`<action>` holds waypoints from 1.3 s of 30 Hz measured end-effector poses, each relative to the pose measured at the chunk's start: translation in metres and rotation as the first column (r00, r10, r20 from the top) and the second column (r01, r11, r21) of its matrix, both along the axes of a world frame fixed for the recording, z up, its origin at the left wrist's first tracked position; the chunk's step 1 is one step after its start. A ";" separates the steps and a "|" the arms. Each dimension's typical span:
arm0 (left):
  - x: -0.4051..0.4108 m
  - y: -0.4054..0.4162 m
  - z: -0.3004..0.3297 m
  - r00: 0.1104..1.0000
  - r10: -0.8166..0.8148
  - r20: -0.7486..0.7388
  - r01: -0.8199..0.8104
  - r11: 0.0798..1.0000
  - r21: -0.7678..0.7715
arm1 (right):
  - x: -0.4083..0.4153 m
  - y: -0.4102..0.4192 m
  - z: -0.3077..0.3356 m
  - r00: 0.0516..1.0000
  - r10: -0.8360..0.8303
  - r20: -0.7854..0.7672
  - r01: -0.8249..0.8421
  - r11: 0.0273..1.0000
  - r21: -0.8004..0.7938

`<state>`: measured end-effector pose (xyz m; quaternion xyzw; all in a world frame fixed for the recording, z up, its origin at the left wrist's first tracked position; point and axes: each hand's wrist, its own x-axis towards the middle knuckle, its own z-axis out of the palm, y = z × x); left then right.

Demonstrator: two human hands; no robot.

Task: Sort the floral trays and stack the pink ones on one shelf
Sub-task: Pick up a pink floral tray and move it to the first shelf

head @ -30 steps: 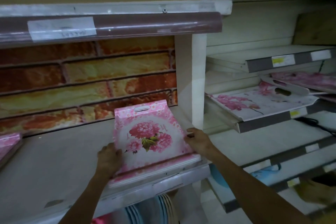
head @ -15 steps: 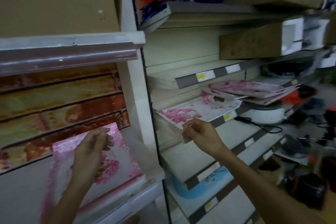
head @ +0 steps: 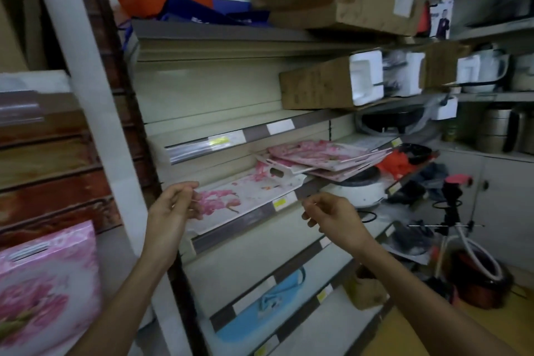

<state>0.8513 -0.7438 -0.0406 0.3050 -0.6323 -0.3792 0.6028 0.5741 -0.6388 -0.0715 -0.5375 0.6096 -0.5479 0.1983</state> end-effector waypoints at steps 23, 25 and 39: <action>-0.353 -0.116 -0.031 0.787 -0.119 0.605 0.341 0.902 -0.266 | -0.241 -0.064 -0.004 0.956 -0.289 0.047 0.286 0.957 0.056; -0.370 -0.130 -0.036 0.741 -0.099 0.664 0.359 0.894 -0.268 | -0.259 -0.072 0.000 0.951 -0.303 0.054 0.301 0.952 0.054; -0.376 -0.155 -0.016 0.877 -0.072 0.475 0.261 0.902 -0.345 | -0.325 -0.140 -0.003 0.843 -0.324 0.429 0.344 0.938 0.034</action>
